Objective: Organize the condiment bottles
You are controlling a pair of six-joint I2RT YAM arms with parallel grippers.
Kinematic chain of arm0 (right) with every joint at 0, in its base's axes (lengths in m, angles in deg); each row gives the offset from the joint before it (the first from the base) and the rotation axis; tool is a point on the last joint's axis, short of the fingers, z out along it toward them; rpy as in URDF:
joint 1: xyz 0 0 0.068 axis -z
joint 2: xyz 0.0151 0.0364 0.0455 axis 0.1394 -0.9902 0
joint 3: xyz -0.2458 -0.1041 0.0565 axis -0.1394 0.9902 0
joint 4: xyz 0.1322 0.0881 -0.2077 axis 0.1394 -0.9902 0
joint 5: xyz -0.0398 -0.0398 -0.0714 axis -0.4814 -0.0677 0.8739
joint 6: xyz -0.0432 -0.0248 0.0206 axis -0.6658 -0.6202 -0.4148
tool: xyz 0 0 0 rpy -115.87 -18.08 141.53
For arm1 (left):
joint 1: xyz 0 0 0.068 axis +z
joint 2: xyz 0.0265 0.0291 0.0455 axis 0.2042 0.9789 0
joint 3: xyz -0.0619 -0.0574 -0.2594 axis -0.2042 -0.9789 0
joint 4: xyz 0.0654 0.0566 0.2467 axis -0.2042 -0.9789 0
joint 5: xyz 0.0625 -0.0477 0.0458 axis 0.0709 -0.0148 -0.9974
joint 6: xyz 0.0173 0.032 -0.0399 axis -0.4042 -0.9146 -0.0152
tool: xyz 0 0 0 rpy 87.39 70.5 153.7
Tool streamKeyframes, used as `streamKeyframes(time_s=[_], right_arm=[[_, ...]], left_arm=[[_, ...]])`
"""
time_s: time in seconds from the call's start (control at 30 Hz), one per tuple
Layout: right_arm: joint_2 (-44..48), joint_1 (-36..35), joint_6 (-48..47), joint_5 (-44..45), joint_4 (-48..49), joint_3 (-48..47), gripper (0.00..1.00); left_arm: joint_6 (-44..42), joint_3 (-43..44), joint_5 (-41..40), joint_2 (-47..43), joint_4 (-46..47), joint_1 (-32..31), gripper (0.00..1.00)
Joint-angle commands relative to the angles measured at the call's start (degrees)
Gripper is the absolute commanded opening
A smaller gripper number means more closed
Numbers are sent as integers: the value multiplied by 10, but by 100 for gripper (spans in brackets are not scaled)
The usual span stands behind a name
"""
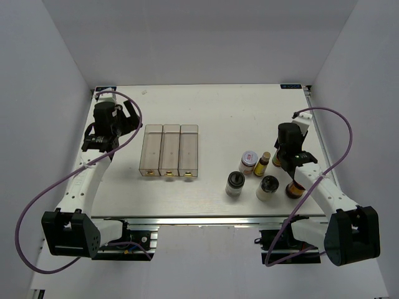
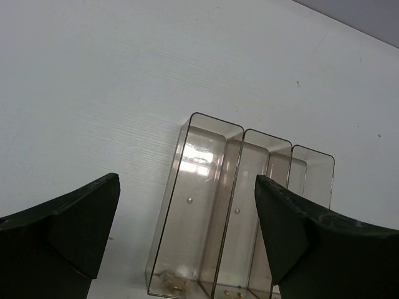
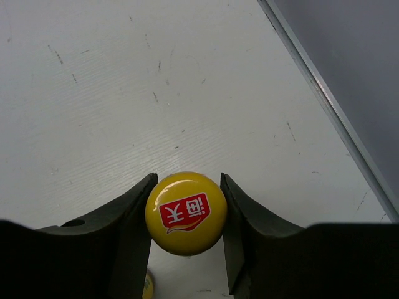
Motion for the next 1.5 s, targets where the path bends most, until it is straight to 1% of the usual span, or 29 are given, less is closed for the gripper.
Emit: streamKeyframes(time_s=[0.0, 0.07, 0.1, 0.17, 0.2, 0.3, 0.5, 0.6, 0.63, 0.73, 0.83, 0.87, 0.9, 0.97, 1.0, 1.07, 1.13, 1.27, 1.4, 1.47], right_arm=[[13, 1, -35, 35, 62, -10, 22], [16, 2, -52, 35, 65, -17, 20], [17, 1, -60, 36, 67, -22, 15], [20, 1, -72, 30, 69, -39, 10], [20, 1, -84, 27, 72, -52, 6], [20, 1, -103, 17, 82, -71, 1], [2, 1, -139, -54, 98, -123, 0], [-11, 0, -141, -122, 97, -158, 0], [-16, -1, -140, -163, 96, -167, 0], [-39, -17, -140, -218, 95, -206, 0], [-74, -54, -148, -245, 96, -254, 0], [-85, -82, -156, -248, 97, -268, 0], [-109, -97, -161, -249, 96, -299, 0], [-134, -125, -167, -251, 100, -328, 0], [-158, -150, -168, -253, 106, -358, 0], [-197, -178, -165, -268, 110, -387, 0], [-224, -197, -162, -280, 117, -430, 0], [-309, -248, -155, -304, 136, -496, 0], [-381, -280, -148, -334, 139, -575, 0], [-417, -295, -144, -349, 148, -617, 0]], left_arm=[[-8, -6, 15, -3, 13, -2, 98], [-9, -6, 20, -4, 14, -2, 98], [-10, -7, 22, -4, 15, -3, 98], [-12, -7, 27, -4, 18, -3, 98], [-12, -6, 31, -4, 20, -3, 98], [-13, -7, 35, -4, 21, -2, 98], [-14, -6, 34, -4, 21, -3, 98], [-13, -5, 36, -6, 20, -3, 98], [-14, -5, 37, -6, 21, -3, 98], [-16, -5, 41, -5, 21, -3, 98], [-14, -2, 41, -4, 18, -2, 98], [-13, -2, 40, -5, 18, -3, 98], [-11, -2, 39, -5, 16, -3, 98], [-10, -2, 36, -9, 16, -3, 98], [-12, -3, 38, -10, 15, -3, 98], [-19, -8, 38, -14, 17, -3, 98], [-25, -12, 46, -18, 18, -3, 98], [-59, -34, 90, -39, 44, -3, 98], [-73, -44, 101, -58, 43, -3, 98], [-70, -45, 87, -63, 36, -3, 98]])
